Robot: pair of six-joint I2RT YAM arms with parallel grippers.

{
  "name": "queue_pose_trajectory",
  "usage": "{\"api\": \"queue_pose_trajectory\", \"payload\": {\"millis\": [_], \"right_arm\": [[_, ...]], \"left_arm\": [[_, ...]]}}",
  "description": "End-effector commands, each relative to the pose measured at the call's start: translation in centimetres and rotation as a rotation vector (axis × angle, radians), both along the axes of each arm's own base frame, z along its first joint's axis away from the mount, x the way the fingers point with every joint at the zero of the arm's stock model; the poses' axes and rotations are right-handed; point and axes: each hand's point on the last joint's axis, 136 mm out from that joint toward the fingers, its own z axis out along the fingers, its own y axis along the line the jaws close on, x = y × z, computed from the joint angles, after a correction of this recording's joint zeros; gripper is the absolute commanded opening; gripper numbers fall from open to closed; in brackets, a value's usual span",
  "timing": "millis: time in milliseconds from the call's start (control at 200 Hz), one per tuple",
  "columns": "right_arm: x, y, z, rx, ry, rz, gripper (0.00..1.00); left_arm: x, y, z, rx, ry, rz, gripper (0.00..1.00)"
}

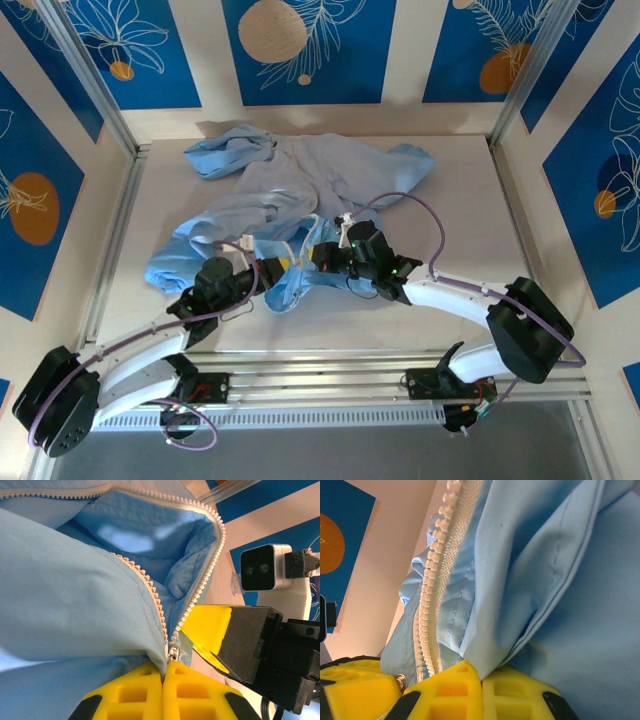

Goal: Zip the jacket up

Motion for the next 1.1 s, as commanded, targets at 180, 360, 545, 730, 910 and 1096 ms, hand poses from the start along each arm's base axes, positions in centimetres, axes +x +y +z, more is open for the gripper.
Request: {"api": "queue_pose_trajectory", "payload": {"millis": [180, 360, 545, 730, 910, 1096], "right_arm": [[0.4, 0.4, 1.6, 0.051, -0.032, 0.001, 0.00], [0.3, 0.4, 1.6, 0.052, -0.032, 0.004, 0.00], [0.1, 0.3, 1.5, 0.050, -0.030, 0.004, 0.00], [0.1, 0.3, 1.5, 0.052, -0.031, 0.004, 0.00], [0.1, 0.4, 1.5, 0.053, -0.031, 0.005, 0.00], [0.0, 0.4, 1.4, 0.051, -0.029, 0.005, 0.00]], "left_arm": [[0.3, -0.4, 1.8, -0.040, -0.045, 0.006, 0.00], [0.6, -0.4, 2.0, -0.049, -0.045, 0.016, 0.00], [0.9, -0.1, 2.2, -0.055, -0.045, 0.037, 0.00], [1.1, -0.1, 2.4, -0.056, -0.048, 0.039, 0.00], [1.3, -0.4, 2.5, -0.065, -0.047, 0.035, 0.00], [1.7, -0.5, 3.1, -0.071, -0.058, 0.035, 0.00]]}}
